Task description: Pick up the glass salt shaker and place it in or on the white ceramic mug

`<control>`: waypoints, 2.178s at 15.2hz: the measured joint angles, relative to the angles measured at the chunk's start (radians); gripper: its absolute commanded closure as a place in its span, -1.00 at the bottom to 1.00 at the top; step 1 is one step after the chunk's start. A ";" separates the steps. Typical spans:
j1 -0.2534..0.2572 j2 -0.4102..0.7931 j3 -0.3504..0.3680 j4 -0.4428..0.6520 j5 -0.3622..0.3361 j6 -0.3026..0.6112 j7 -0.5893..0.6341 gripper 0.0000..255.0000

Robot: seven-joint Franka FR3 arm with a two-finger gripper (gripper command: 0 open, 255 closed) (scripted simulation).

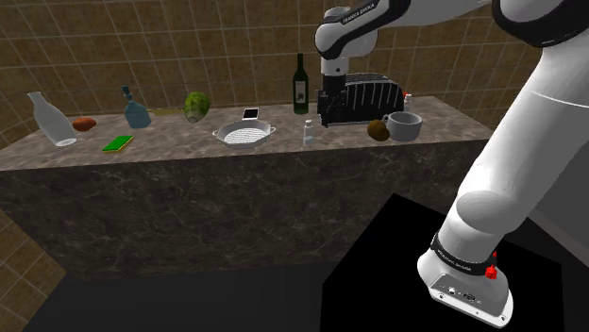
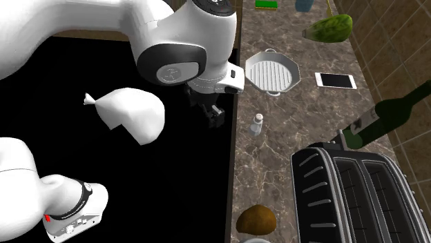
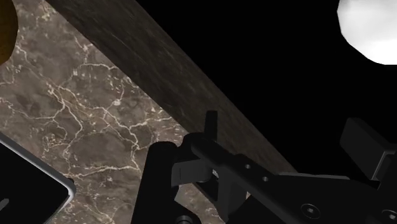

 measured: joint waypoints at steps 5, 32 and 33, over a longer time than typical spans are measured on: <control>-0.020 0.178 -0.023 0.157 0.046 0.035 -0.066 -1.00; -0.107 0.625 -0.015 0.592 0.166 0.077 -0.174 1.00; -0.107 0.625 -0.015 0.592 0.167 0.077 -0.174 1.00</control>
